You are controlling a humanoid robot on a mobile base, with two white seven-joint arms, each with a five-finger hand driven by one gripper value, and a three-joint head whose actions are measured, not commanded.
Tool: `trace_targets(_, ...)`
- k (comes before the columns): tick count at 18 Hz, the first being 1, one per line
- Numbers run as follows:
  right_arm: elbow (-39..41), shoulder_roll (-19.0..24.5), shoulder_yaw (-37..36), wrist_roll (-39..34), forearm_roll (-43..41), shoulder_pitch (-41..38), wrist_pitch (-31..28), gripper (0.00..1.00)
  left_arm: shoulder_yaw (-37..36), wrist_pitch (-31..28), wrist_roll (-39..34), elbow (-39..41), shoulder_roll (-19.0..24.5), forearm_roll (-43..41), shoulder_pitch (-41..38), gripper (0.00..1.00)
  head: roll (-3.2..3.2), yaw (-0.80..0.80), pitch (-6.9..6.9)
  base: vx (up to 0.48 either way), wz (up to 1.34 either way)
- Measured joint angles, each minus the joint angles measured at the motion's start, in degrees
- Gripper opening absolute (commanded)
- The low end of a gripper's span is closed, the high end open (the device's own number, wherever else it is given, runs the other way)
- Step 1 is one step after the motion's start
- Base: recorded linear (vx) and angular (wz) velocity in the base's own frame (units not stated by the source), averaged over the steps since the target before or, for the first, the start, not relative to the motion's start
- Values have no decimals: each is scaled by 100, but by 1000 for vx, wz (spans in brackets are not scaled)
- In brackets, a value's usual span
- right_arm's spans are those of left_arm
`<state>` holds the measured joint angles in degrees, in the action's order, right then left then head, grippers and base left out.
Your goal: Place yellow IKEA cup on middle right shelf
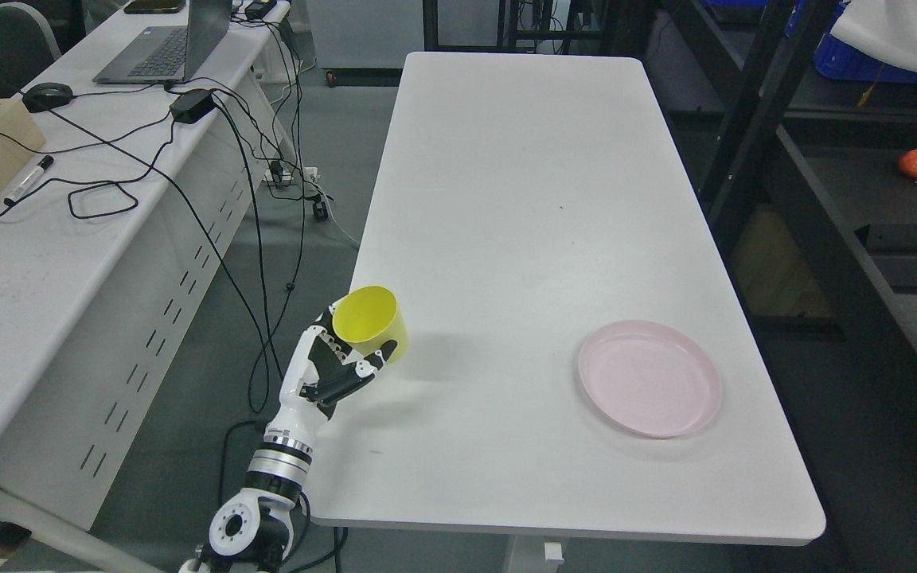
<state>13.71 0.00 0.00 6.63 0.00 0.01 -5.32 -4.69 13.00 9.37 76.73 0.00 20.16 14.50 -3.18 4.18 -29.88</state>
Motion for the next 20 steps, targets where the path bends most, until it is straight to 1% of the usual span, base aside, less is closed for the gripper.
trace_targets(9,0,0,0,0,0,-1,0,99,101,10,0,868,0,180,-381,0,0,0,0,-123,-84)
trace_targets(20,0,0,0,0,0,0,0,99,55,74,1,1386,0,213,-558,0,0,0,0,-199,-161)
